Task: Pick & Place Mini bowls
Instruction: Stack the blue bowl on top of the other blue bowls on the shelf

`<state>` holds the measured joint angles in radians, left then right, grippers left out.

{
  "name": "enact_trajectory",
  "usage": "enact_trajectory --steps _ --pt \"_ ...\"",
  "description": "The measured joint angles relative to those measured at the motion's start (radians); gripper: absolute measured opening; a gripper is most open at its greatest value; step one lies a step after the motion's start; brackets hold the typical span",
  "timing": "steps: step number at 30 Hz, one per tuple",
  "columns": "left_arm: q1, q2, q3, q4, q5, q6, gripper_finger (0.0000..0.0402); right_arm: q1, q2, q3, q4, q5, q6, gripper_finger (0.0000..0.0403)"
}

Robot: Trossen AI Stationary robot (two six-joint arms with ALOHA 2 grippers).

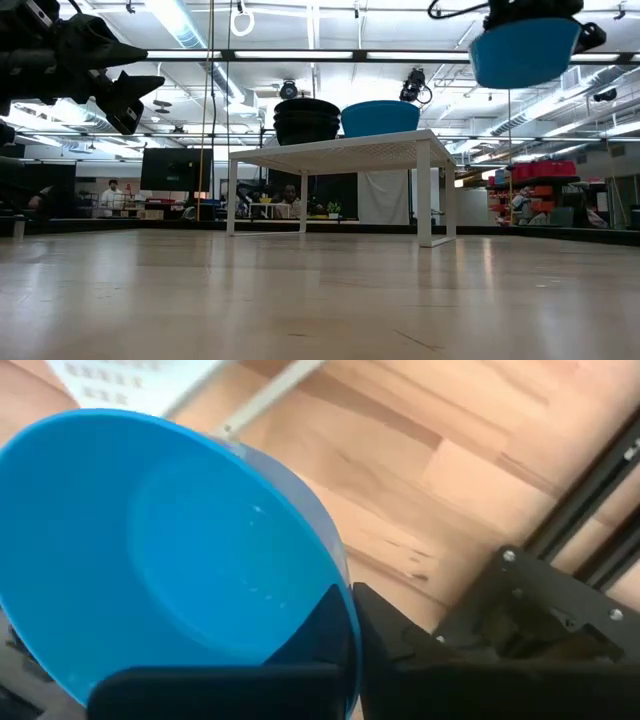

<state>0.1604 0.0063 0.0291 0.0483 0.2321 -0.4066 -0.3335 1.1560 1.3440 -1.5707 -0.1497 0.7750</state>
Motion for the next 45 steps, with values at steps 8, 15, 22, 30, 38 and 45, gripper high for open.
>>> enact_trajectory --steps 8,15,22,30,38,45 --pt "0.000 0.000 0.000 0.000 0.000 0.000 0.0181 -0.021 0.004 0.073 0.000 0.000 -0.001 0.0005" --pt "0.000 0.000 0.000 0.000 0.000 0.000 0.0181 -0.023 0.026 0.075 -0.001 0.000 0.002 0.0005" --pt "0.000 0.000 0.000 0.000 0.000 0.000 0.0181 -0.023 0.116 0.110 -0.001 0.000 -0.030 0.0005" --pt "0.000 0.000 0.000 0.000 0.000 0.000 0.0181 -0.030 0.275 0.267 0.000 0.001 -0.092 0.0005" --pt "0.000 0.000 0.000 0.000 0.000 0.000 0.0181 -0.060 0.439 0.426 0.000 -0.017 -0.127 0.0005" --pt "0.000 0.000 -0.001 0.000 0.000 -0.001 0.0181 -0.076 0.584 0.586 0.000 -0.026 -0.136 0.0005"
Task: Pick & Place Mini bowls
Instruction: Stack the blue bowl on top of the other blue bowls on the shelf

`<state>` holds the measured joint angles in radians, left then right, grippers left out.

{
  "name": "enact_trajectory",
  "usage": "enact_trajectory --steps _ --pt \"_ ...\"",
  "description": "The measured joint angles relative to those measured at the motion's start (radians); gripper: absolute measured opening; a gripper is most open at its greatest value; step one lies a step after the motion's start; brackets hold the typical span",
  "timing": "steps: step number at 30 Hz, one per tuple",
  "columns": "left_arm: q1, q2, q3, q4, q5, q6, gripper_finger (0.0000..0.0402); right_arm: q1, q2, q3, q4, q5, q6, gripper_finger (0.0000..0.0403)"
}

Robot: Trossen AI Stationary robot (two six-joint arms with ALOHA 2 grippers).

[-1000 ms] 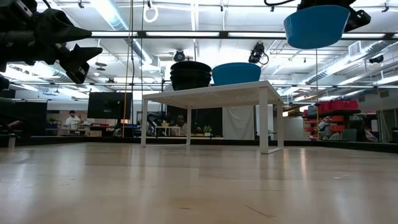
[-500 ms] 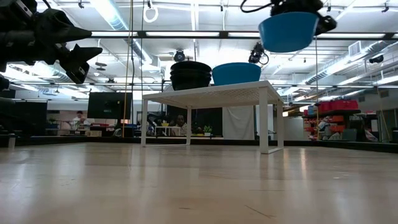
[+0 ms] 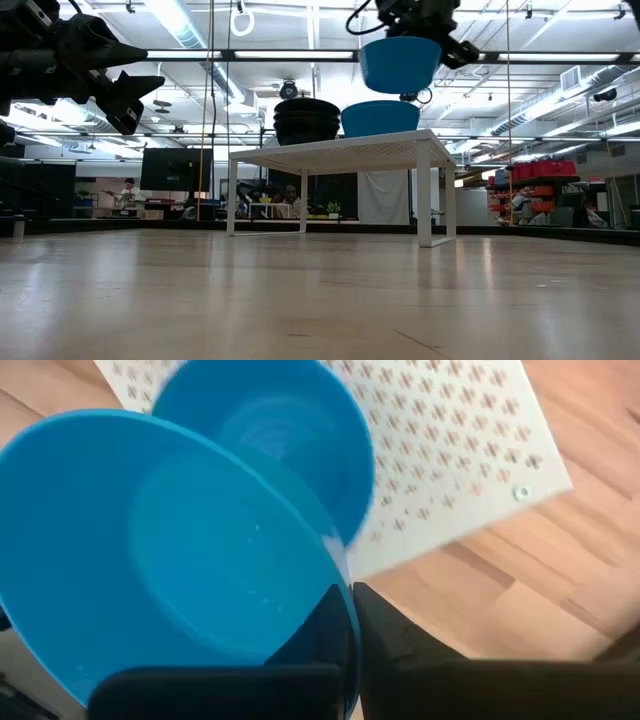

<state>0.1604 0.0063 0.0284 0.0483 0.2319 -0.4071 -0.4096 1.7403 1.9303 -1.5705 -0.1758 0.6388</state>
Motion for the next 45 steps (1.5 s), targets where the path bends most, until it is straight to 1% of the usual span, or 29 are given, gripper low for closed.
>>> enact_trajectory --steps 5,8,18,29,34,45 --pt "0.000 0.000 0.000 0.000 0.000 0.000 0.0181 -0.003 0.086 0.101 -0.002 -0.001 0.000 0.0005" --pt "0.000 0.000 0.000 0.000 0.000 0.000 0.0181 -0.003 0.120 0.142 -0.001 -0.026 -0.001 0.0005" --pt "0.000 0.000 0.000 0.000 0.000 0.000 0.0181 -0.009 0.134 0.149 0.000 -0.026 0.000 0.0005" --pt "0.000 0.000 0.000 0.000 0.000 0.000 0.0181 -0.027 0.134 0.036 0.000 -0.023 -0.024 0.0005" --pt "0.000 0.000 0.000 0.000 0.000 0.000 0.0181 -0.031 0.134 0.013 0.000 0.005 -0.038 0.0005" --pt "0.000 0.000 0.000 0.000 0.000 0.000 0.0181 -0.035 0.134 -0.019 0.016 0.004 -0.067 0.0019"
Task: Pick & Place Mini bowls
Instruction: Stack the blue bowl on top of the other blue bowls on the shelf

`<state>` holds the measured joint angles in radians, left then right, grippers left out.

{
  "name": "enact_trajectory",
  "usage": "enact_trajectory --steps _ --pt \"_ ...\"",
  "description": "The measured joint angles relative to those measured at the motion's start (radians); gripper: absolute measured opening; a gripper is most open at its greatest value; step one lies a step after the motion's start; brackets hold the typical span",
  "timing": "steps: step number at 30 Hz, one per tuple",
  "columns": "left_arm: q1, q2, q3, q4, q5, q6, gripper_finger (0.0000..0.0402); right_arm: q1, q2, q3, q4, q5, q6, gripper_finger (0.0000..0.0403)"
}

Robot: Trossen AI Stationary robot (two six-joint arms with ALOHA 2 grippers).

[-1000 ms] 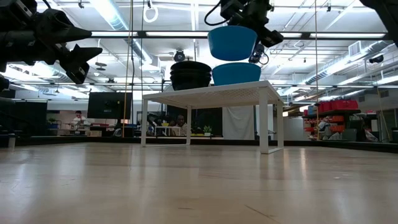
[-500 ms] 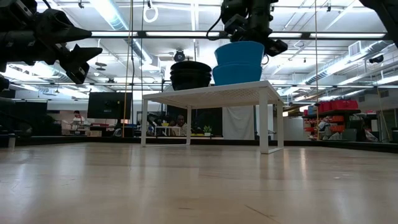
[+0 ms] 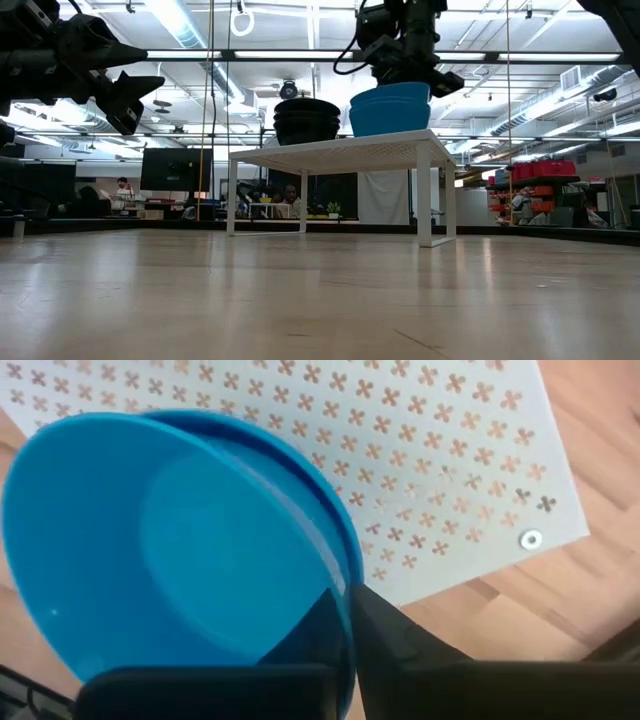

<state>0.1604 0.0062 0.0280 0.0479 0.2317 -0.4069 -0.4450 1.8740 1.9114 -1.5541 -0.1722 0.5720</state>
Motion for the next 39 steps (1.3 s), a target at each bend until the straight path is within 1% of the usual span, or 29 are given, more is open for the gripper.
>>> enact_trajectory --steps 7,12,18,27,29,35,39 --pt "0.000 0.000 0.000 0.000 0.000 0.000 0.0181 -0.001 0.000 0.000 0.022 0.026 -0.017 0.0031" --pt "0.000 0.000 0.000 0.000 0.000 0.000 0.0181 -0.003 0.000 0.000 0.014 0.030 -0.037 0.0054" --pt "0.000 0.000 0.000 0.000 0.000 0.000 0.0181 -0.013 0.000 0.000 0.014 0.032 -0.059 0.0098" --pt "0.000 0.000 0.000 0.000 0.000 0.000 0.0181 -0.023 -0.008 0.000 0.028 0.035 -0.084 0.0190" --pt "0.000 0.000 0.000 0.000 0.000 0.000 0.0181 -0.024 -0.011 0.000 0.036 0.065 -0.083 0.0207" --pt "0.000 0.000 0.000 0.000 0.000 0.000 0.0181 -0.024 -0.019 0.031 0.040 0.129 -0.101 0.0240" --pt "0.000 0.000 0.000 0.000 0.000 0.000 0.0181 -0.024 -0.019 0.056 0.061 0.131 -0.111 0.0251"
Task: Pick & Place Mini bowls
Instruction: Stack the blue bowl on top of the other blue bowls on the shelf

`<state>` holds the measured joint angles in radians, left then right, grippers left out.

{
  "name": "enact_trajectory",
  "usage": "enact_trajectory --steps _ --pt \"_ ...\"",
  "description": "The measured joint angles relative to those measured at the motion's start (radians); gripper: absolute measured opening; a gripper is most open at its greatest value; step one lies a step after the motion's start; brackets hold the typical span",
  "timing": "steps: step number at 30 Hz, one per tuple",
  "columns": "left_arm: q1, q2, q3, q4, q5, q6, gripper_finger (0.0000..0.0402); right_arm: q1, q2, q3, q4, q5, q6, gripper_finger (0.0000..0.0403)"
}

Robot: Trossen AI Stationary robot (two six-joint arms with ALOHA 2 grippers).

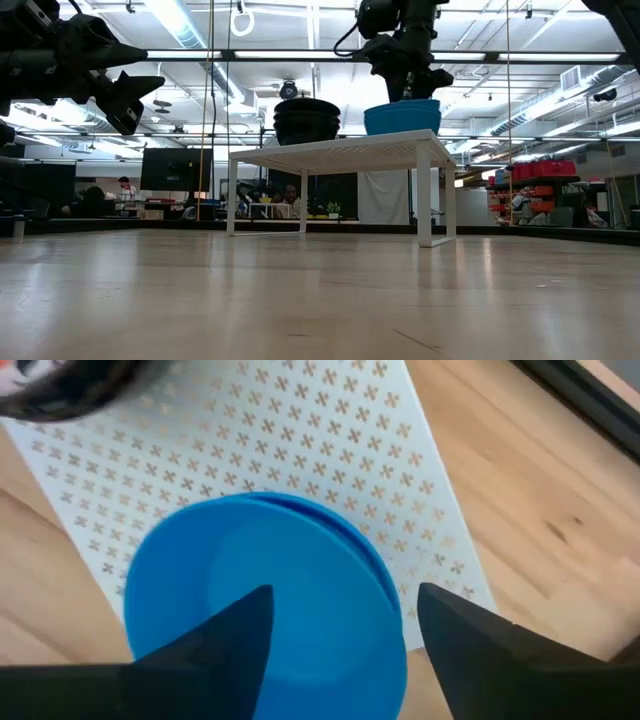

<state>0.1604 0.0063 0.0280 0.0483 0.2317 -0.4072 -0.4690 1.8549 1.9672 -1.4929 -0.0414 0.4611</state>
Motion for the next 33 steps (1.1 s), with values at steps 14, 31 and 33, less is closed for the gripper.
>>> enact_trajectory --steps 14,31,33 --pt "0.000 0.000 0.000 0.000 0.000 0.000 0.0181 0.005 0.000 0.068 -0.028 -0.022 0.038 0.0254" --pt "0.000 0.000 0.000 0.000 0.000 0.000 0.0181 0.028 0.000 -0.041 0.062 -0.055 0.054 0.0254" --pt "0.000 0.000 0.000 0.000 0.000 0.000 0.0181 0.028 0.000 -0.041 0.084 -0.061 0.054 0.0254"
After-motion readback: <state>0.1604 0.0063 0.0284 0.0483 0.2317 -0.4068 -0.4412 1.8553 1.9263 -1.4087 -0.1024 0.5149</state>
